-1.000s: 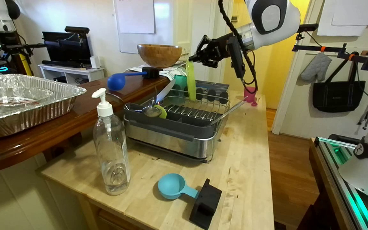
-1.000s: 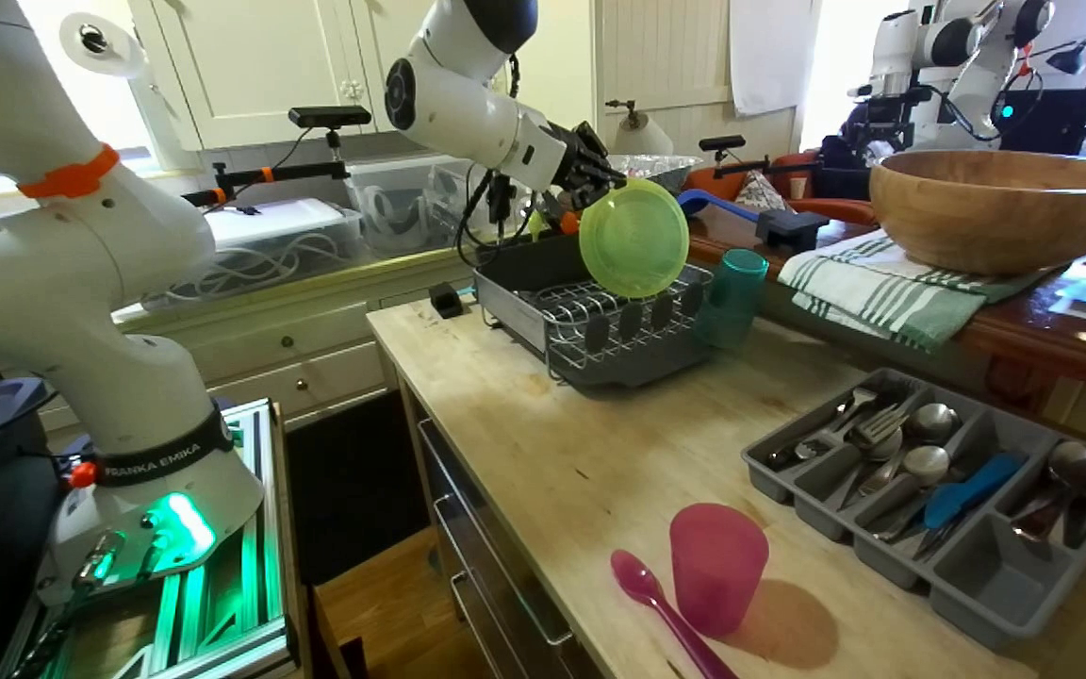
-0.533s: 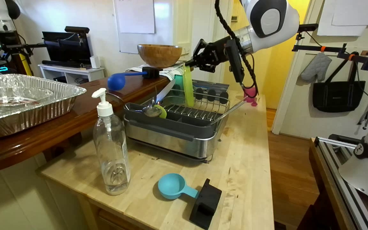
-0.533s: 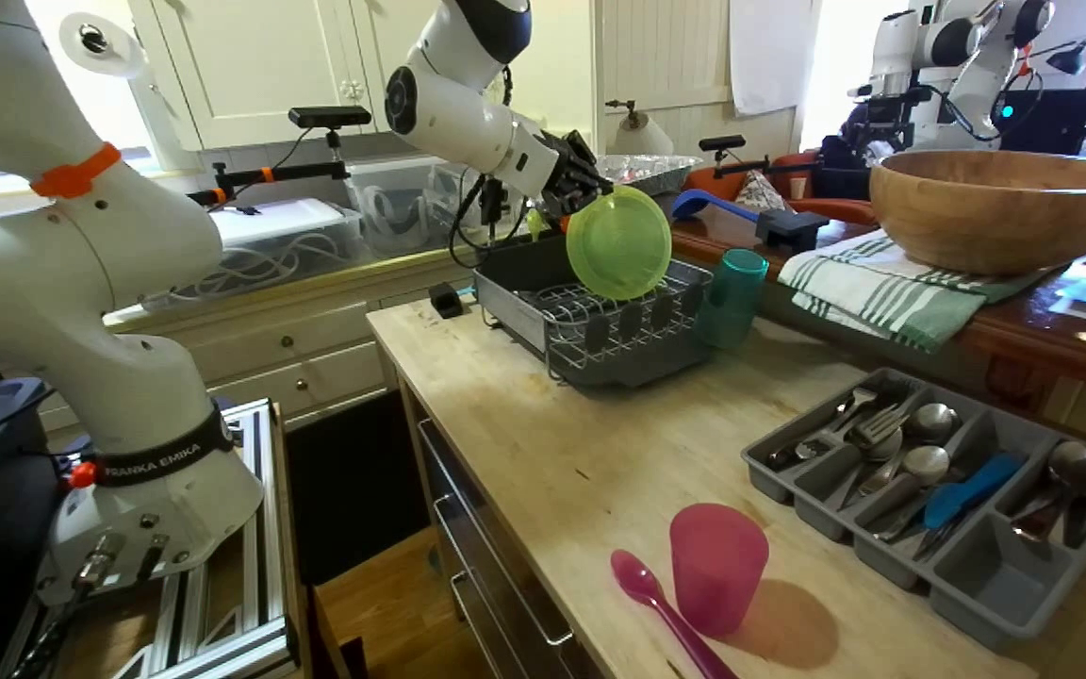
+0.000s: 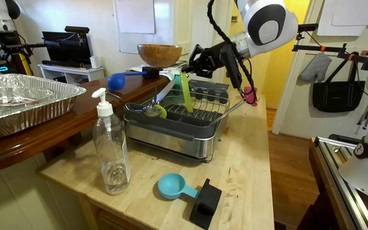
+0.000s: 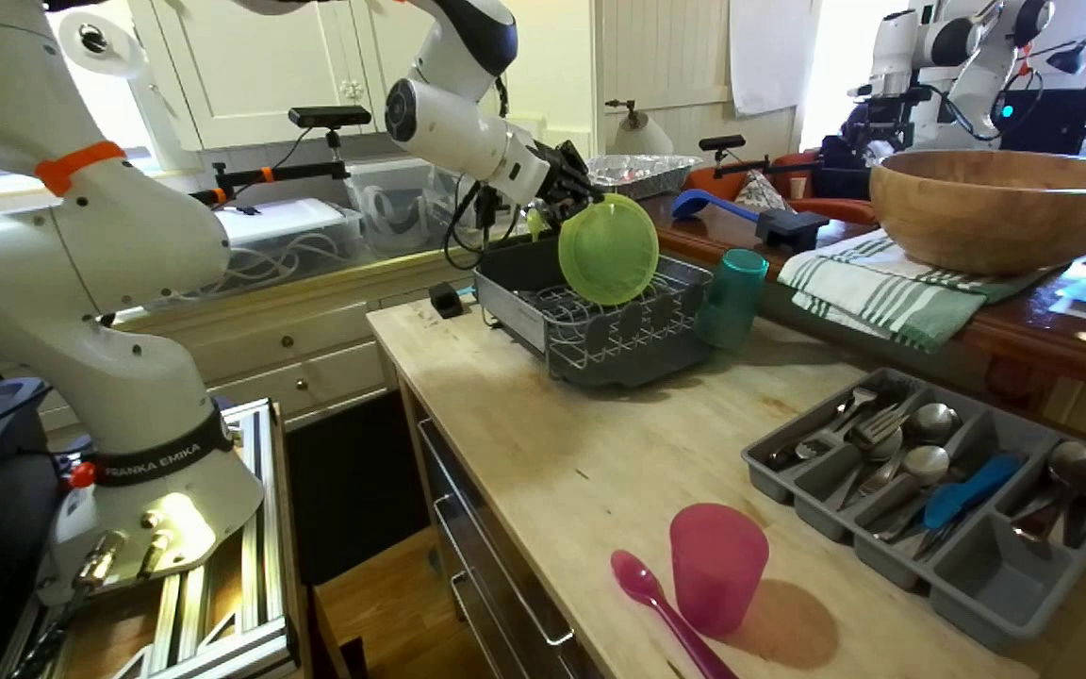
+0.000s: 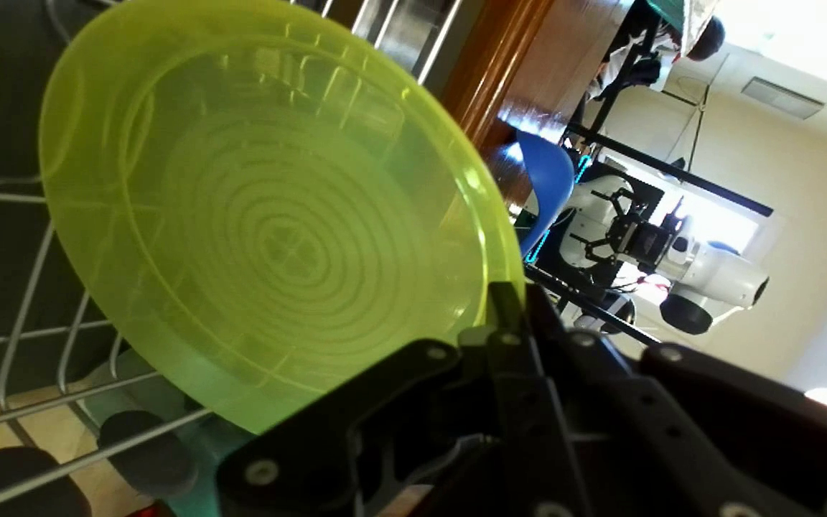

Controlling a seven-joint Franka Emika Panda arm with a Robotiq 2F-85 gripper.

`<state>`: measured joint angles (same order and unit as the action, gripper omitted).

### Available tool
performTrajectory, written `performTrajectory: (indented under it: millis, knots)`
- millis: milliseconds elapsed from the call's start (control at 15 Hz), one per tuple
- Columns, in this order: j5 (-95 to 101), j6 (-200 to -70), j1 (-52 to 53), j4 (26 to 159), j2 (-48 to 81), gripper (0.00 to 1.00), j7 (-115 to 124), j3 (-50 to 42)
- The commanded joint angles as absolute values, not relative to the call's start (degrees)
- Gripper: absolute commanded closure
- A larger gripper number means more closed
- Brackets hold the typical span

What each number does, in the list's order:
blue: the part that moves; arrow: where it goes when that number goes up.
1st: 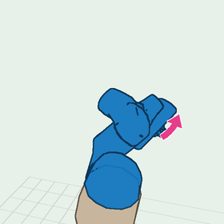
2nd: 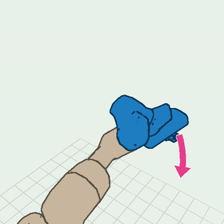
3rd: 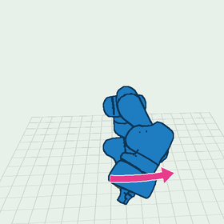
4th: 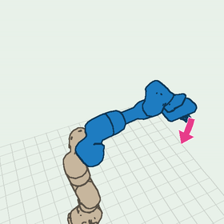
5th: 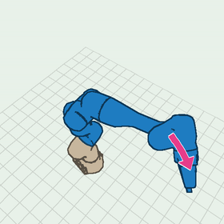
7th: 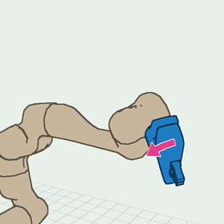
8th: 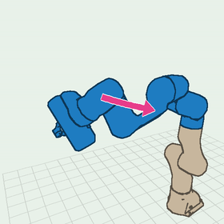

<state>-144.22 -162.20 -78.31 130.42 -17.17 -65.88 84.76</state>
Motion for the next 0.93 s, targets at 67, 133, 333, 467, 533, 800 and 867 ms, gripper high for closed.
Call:
performTrajectory:
  millis: [67, 133, 333, 467, 533, 800, 867]
  knots:
    - [-144.22, -155.05, -91.73, 128.91, -33.38, 0.99, -52.36, 96.78]
    - [-144.22, -154.35, -92.92, 127.64, -35.17, 0.99, -51.07, 97.27]
    - [-144.17, -152.75, -95.46, 124.84, -42.97, 0.99, -43.99, 98.34]
    - [-144.12, -152.66, -96.02, 123.55, -47.23, 0.99, -39.37, 98.39]
    - [-144.09, -152.6, -95.86, 123.22, -49.2, 0.99, -37.27, 98.14]
    - [-143.72, -153.04, -94.88, 122.78, -54.28, 0.99, -32.62, 97.98]
    - [-143.47, -153.01, -94.75, 122.91, -55.55, 0.99, -31.29, 98.12]
